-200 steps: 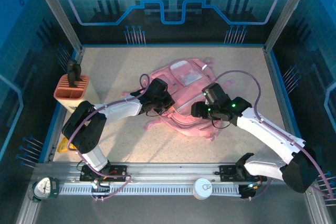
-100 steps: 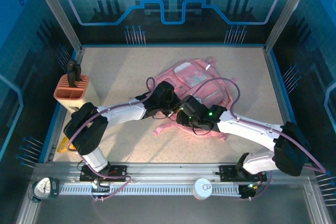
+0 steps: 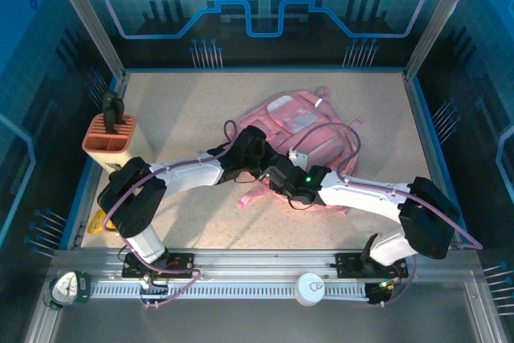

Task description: Pack the student bag

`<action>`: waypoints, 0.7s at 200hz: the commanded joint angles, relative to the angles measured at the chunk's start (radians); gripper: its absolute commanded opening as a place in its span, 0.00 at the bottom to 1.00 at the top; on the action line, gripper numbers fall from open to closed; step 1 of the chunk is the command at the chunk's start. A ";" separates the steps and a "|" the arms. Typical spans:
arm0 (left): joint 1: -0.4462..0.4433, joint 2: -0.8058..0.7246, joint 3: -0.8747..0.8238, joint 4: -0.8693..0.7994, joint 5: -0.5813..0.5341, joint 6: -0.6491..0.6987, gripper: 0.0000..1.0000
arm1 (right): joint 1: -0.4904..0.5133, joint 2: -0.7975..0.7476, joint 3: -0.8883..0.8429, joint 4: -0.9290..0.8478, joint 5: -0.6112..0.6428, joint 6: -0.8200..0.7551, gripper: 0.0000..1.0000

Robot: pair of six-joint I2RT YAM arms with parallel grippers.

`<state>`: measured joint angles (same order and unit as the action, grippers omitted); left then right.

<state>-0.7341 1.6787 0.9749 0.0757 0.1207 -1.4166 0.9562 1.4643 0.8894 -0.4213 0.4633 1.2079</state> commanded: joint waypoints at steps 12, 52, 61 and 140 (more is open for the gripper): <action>-0.024 -0.061 -0.014 0.070 0.094 -0.007 0.02 | -0.006 0.035 0.019 0.002 0.118 0.022 0.39; -0.022 -0.062 -0.018 0.067 0.088 0.001 0.03 | 0.024 0.003 0.030 -0.133 0.142 0.037 0.33; -0.024 -0.062 -0.019 0.070 0.086 0.001 0.03 | 0.027 -0.004 0.020 -0.127 0.143 0.035 0.30; -0.019 -0.055 -0.019 0.081 0.097 0.004 0.03 | 0.023 0.079 0.093 -0.127 0.149 -0.038 0.34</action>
<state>-0.7341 1.6680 0.9562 0.1047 0.1226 -1.4162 0.9771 1.5082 0.9417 -0.5217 0.5308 1.1999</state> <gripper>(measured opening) 0.059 0.298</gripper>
